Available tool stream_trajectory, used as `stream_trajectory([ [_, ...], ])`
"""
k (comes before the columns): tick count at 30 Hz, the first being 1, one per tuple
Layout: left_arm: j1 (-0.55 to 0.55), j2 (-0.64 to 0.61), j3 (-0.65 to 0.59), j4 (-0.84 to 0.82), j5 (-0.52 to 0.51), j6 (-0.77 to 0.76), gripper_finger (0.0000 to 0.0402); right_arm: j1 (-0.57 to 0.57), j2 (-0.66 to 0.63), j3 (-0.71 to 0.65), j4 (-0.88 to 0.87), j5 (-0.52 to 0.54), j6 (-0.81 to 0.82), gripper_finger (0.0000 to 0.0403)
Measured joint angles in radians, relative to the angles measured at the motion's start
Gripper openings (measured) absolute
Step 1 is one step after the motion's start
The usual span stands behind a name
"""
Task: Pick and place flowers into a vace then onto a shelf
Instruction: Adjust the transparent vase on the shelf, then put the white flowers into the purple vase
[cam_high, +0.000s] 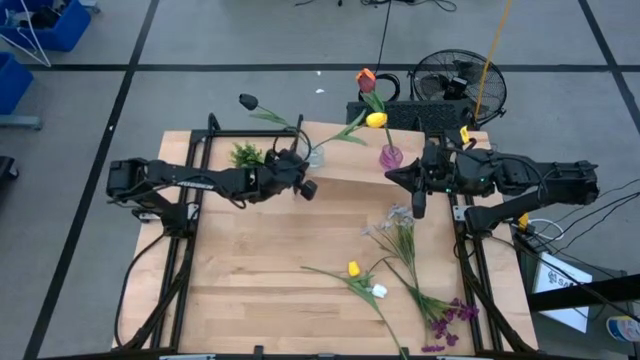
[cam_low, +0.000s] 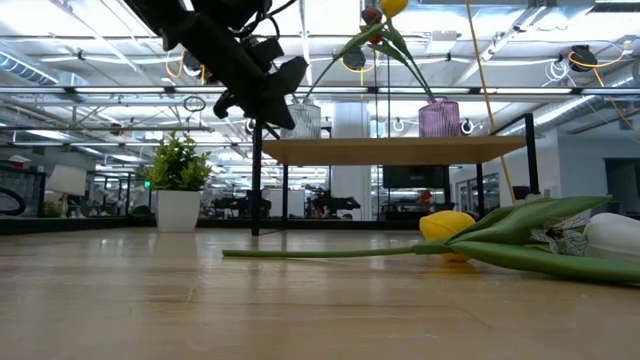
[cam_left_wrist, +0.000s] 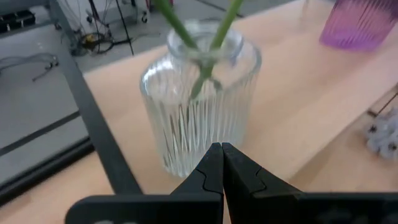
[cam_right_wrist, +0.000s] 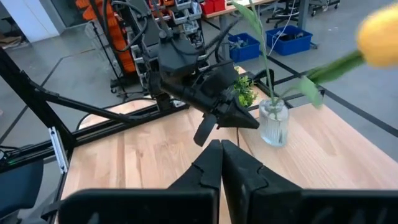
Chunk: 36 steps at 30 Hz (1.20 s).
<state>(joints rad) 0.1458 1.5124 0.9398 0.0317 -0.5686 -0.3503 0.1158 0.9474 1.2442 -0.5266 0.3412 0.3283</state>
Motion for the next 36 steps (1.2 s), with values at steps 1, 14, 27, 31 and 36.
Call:
stream_trajectory([
  [1, 0.004, 0.0, 0.0, 0.017, 0.001, 0.012, 0.0001, 0.0, 0.0, 0.0, -0.001, 0.0, 0.0, 0.0001],
  [14, 0.025, 0.0, 0.0, 0.099, 0.097, 0.042, 0.0, 0.0, 0.0, 0.0, -0.001, -0.001, -0.032, 0.0001],
  [27, -0.192, -0.09, 0.0, 0.096, 0.076, -0.011, 0.0001, 0.161, 0.037, 0.001, -0.092, -0.063, 0.172, 0.0001],
  [31, -0.294, -0.098, 0.001, 0.098, 0.092, -0.039, 0.001, 0.264, 0.134, 0.001, -0.229, -0.114, 0.315, 0.0],
  [36, -0.382, -0.075, 0.001, 0.1, 0.225, -0.122, 0.004, 0.343, 0.264, 0.001, -0.331, -0.213, 0.44, 0.0],
])
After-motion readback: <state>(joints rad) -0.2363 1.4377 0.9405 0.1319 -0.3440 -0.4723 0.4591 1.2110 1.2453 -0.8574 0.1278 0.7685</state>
